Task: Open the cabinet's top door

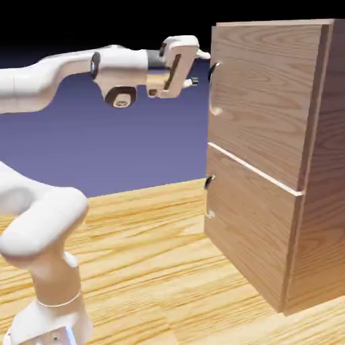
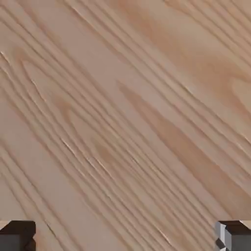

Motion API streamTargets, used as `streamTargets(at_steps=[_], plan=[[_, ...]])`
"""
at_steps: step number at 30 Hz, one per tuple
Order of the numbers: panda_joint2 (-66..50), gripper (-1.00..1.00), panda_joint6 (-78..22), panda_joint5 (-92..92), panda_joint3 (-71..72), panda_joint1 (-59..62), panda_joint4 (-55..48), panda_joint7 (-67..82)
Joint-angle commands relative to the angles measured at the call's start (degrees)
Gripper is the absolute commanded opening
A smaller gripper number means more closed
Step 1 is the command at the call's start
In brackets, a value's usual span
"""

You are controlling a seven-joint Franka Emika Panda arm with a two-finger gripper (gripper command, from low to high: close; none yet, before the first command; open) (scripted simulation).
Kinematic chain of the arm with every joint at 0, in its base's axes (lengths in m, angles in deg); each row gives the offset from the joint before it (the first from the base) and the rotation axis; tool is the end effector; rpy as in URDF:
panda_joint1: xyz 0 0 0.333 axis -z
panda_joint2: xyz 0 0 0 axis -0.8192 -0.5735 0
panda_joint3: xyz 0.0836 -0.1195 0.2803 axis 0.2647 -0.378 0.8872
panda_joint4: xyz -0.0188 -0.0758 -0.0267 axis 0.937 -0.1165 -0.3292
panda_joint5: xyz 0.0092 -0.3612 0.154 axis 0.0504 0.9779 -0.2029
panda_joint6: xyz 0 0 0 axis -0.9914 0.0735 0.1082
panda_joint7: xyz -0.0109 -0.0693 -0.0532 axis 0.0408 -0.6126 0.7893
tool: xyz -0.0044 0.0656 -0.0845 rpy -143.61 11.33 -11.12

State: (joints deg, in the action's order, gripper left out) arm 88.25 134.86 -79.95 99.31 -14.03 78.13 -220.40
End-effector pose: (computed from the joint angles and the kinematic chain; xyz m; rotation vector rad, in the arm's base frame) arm 0.3462 0.1563 0.6465 0.1523 1.6038 0.0543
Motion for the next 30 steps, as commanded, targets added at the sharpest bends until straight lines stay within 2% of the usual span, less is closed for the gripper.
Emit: streamTargets(at_steps=[1, 11, 18, 19, 20, 30], plan=[[0.73, 0.0, 0.04, -2.41, 1.39, 1.08, -0.65, -2.5], [7.9, 0.0, 0.46, -26.2, 15.12, 11.71, -7.11, -27.1], [9.44, 0.0, -3.85, -29.42, 17.67, 22.21, -13.62, -27.1], [9.44, -1.0, -3.85, -29.42, 17.67, 22.21, -13.62, -27.1], [9.44, -1.0, -3.85, -29.42, 17.67, 22.21, -13.62, -27.1], [27.02, -1.0, -28.77, -34.04, 5.89, 12.6, 6.04, -27.1]])
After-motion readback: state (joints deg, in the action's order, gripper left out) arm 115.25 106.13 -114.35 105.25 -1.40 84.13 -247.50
